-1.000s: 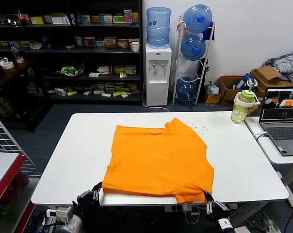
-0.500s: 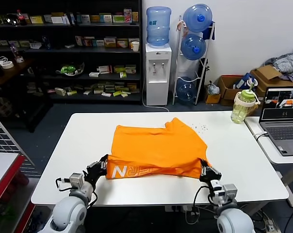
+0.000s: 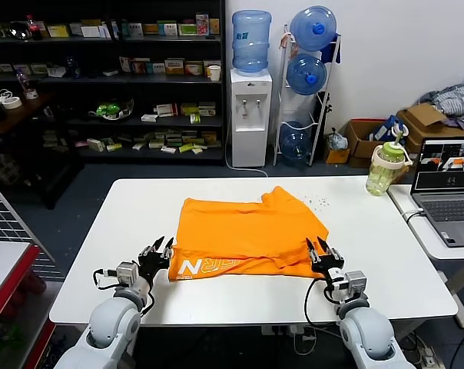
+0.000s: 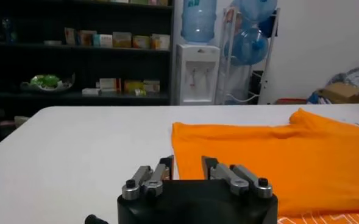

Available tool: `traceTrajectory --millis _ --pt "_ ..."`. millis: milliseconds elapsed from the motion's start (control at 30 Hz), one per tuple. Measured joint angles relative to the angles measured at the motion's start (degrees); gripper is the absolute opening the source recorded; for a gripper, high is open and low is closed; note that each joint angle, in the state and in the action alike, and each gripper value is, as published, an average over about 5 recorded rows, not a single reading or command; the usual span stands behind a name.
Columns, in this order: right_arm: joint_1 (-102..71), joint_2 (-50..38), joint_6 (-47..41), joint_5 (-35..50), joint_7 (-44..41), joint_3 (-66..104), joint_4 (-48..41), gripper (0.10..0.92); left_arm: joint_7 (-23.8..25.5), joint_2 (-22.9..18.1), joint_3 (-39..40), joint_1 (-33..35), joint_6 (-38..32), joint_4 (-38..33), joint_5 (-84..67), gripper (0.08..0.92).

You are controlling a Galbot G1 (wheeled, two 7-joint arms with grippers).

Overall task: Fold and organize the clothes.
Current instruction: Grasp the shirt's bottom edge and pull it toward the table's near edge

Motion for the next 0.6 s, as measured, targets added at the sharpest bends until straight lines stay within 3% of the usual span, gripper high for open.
traceTrajectory --millis 267,400,600 --pt "-5.8 -1.6 0.2 0.0 -2.0 2.6 0.8 0.789 0.0 0.0 -0.6 5.8 -0.1 -2.9 0.6 0.72" --pt "-7.2 -2.0 0.0 0.4 -2.5 3.4 0.7 0.82 -0.1 -0.7 -0.5 7.2 -0.1 -3.3 0.9 0.805" --pt "-7.8 -2.1 -0.7 1.2 -3.1 3.8 0.0 0.823 -0.1 -1.6 -0.5 7.8 0.1 -2.9 1.1 0.822"
